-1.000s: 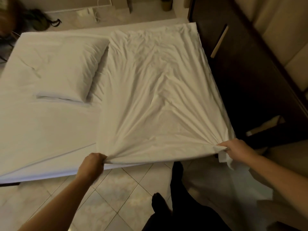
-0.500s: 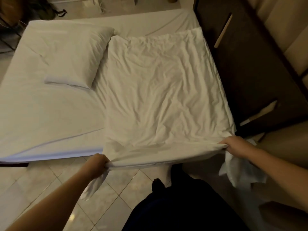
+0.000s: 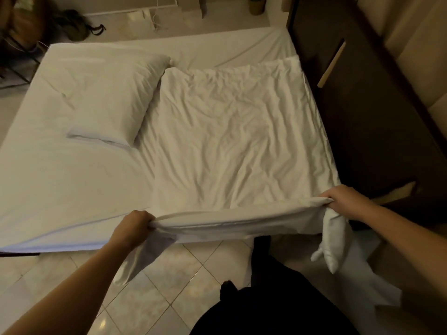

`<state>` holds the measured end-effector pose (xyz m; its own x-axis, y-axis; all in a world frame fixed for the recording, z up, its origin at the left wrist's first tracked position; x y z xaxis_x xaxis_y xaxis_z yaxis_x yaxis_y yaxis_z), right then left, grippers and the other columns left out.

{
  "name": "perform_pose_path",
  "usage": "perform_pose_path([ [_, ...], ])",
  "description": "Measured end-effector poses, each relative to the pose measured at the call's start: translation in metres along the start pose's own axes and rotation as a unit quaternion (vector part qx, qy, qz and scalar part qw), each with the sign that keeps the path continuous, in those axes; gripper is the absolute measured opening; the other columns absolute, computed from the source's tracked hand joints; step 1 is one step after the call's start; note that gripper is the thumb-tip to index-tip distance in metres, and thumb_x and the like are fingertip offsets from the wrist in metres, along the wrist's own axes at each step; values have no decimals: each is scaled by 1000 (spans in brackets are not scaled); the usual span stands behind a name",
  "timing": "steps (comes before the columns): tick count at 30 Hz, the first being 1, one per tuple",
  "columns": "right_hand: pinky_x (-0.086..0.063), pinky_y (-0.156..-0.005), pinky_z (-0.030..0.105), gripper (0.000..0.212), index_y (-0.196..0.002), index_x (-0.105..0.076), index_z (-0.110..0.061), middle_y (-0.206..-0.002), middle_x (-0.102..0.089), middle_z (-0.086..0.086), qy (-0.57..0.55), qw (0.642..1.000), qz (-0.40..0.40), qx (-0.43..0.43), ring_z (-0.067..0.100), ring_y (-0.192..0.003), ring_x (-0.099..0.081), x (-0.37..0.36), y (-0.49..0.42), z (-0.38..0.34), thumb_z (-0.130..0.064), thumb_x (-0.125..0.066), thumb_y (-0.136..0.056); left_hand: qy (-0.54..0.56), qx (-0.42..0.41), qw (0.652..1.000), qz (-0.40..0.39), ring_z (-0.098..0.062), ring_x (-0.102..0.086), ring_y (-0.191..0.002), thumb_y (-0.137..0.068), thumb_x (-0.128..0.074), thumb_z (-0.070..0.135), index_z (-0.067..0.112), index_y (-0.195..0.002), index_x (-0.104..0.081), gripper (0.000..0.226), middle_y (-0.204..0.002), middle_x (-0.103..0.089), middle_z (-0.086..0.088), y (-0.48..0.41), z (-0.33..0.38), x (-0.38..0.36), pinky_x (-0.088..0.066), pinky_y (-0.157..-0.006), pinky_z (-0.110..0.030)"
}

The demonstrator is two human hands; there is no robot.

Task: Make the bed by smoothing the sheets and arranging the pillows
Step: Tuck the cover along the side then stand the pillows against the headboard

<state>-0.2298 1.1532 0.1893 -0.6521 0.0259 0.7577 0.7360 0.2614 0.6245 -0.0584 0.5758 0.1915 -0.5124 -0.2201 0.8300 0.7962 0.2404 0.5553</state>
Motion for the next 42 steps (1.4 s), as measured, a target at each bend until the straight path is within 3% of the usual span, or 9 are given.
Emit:
perform_pose_path([
  [5,-54,-70,31,41,-74,-68,-56,-78,-68,-16,-26,999,6,38,7,-78,-64,76,-52,3,-22,-60,-95,14,0,1000,15,-24,-67,-77,-82,-64,21,24,-68,-69,14,-75,-69,3,-62,27,58,-52,-69,-34],
  [14,-59,-72,34,12,-77,-77,-41,-75,-72,-15,-8,998,-22,59,6,-76,-68,212,-226,16,-36,-68,-83,16,39,998,36,-23,-62,-67,-83,-71,29,28,-58,-60,27,-69,-64,4,-220,64,167,-50,-65,-33],
  [17,-55,-66,32,22,-63,-71,-29,-67,-69,-8,3,999,-22,39,11,-71,-67,246,-281,13,-29,-70,-85,7,43,999,24,-26,-67,-70,-83,-71,29,25,-57,-60,29,-68,-67,1,-277,70,193,-51,-63,-34],
  [22,-49,-60,33,25,-63,-69,-22,-70,-65,0,13,999,39,13,17,-68,-62,320,-374,-9,-24,-73,-87,6,44,996,78,-37,-70,-96,-88,-74,28,17,-86,-76,12,-98,-74,-15,-383,90,271,-46,-71,-33],
  [25,-50,-72,37,18,-102,-77,-16,-94,-69,15,8,983,183,-33,32,-81,-61,387,-427,-33,-18,-60,-97,40,76,975,205,-40,-67,-110,-91,-71,33,23,-112,-76,24,-119,-70,-16,-454,99,347,-52,-89,-43],
  [27,-54,-89,46,38,-136,-64,-18,-120,-66,24,-45,948,315,-24,43,-103,-62,422,-452,-50,-10,-55,-100,41,54,944,324,-42,-62,-119,-93,-66,32,23,-128,-71,36,-126,-69,-17,-497,107,391,-47,-102,-48],
  [30,-39,-110,48,53,-151,-45,-8,-144,-53,24,-50,910,412,11,44,-128,-51,448,-480,-73,-13,-58,-100,21,38,911,409,-45,-45,-136,-97,-63,35,18,-144,-54,51,-144,-57,-14,-541,121,427,-32,-112,-54],
  [34,-29,-118,46,57,-154,-40,-11,-155,-40,20,-43,941,334,27,40,-139,-39,435,-515,-90,-27,-55,-102,31,-13,918,394,-45,-46,-133,-96,-65,36,13,-146,-53,56,-147,-54,-16,-570,124,406,-41,-110,-53],
  [42,-26,-121,40,63,-161,-24,-27,-166,-23,6,-10,993,119,17,33,-145,-30,322,-544,-76,-36,-50,-104,74,-23,988,137,-43,-45,-138,-94,-70,45,16,-154,-47,71,-156,-45,-18,-575,115,234,-42,-113,-52],
])
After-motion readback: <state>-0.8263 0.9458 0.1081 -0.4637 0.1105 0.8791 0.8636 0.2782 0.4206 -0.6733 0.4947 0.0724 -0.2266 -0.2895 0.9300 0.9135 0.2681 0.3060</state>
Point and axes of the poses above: each hand's wrist, its own y-axis away from the middle knuckle, its own x-axis out of the back of the hand, z = x × y, the point moved 1 cm from there along -y, towards the middle knuckle
